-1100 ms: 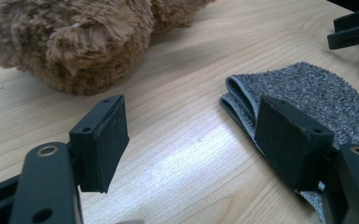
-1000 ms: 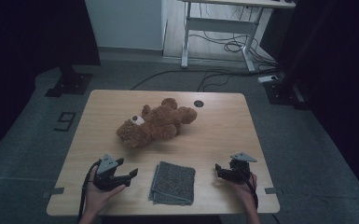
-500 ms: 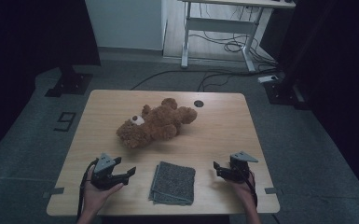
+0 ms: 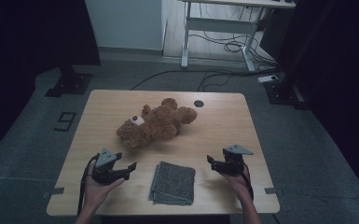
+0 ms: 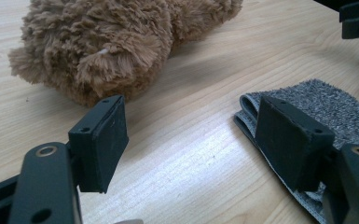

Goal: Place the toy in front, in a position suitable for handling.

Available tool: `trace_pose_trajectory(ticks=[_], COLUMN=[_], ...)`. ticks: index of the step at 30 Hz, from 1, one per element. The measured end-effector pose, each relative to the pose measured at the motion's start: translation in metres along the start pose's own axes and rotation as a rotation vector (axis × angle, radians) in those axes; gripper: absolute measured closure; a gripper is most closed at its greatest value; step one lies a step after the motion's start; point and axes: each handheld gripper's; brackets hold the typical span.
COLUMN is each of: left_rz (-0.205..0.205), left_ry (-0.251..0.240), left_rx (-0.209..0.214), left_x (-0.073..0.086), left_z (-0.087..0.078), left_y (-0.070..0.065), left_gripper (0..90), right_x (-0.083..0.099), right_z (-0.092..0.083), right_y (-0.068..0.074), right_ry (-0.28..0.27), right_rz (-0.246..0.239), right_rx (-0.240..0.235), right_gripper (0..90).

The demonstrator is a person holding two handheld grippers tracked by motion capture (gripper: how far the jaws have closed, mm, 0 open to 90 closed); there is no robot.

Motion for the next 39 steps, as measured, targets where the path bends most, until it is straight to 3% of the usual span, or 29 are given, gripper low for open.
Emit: trace_pose_trajectory(ticks=[18, 39], left_rz=[0.012, 0.008], left_ry=[0.024, 0.056], left_rx=[-0.026, -0.055], left_x=[-0.018, -0.031], left_z=[0.009, 0.026], left_y=[0.008, 0.019], left_gripper=[25.0, 24.9], right_x=[-0.039, -0.06], right_z=[0.024, 0.059], right_y=[0.03, 0.05], right_ry=[-0.009, 0.006], right_rz=[-0.05, -0.073], right_rx=[-0.086, -0.159], right_gripper=[19.2, 19.8])
Point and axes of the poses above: each handheld gripper's, and its own axes: z roughly forward along the jaws, x roughly out of its underside, y roughly to its left, and after that the axes turned 4 degrees about z, right-handed
